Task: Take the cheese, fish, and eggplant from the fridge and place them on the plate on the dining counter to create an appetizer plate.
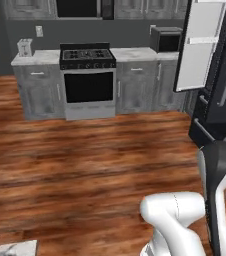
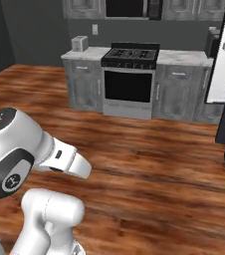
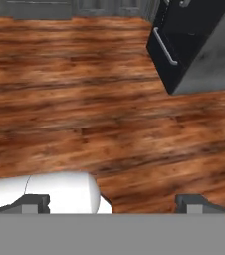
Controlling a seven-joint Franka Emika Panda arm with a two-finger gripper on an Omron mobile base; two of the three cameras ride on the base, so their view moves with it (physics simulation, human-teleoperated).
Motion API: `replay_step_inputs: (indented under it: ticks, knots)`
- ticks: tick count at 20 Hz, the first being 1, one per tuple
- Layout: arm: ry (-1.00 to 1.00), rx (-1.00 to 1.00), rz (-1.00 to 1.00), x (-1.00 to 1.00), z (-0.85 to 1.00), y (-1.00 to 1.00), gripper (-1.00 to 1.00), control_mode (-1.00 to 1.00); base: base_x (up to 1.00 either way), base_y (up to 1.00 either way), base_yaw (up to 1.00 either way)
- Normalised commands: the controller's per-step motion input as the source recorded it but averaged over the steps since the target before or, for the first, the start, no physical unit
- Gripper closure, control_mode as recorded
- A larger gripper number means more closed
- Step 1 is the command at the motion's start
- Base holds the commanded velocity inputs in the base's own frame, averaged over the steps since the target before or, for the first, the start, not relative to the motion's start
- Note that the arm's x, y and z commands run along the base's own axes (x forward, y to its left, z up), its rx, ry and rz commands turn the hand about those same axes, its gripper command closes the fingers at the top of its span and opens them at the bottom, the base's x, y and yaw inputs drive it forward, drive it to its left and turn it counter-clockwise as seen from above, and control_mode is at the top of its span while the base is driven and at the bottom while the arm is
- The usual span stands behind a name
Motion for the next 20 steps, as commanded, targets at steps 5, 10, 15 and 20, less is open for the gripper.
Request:
replay_step_inputs:
  ticks: [5,10,15,20]
  knots:
    - [0.0,0.0,0.0,0.0,0.0,0.0,-1.0,1.0,1.0,-0.37,-0.17]
    - [0.0,0.0,0.0,0.0,0.0,0.0,-1.0,1.0,1.0,-0.35,-0.25]
    - [0.0,0.0,0.0,0.0,0.0,0.0,-1.0,1.0,1.0,-0.24,-0.34]
    - [0.0,0.0,0.0,0.0,0.0,0.0,-1.0,1.0,1.0,-0.09,-0.45]
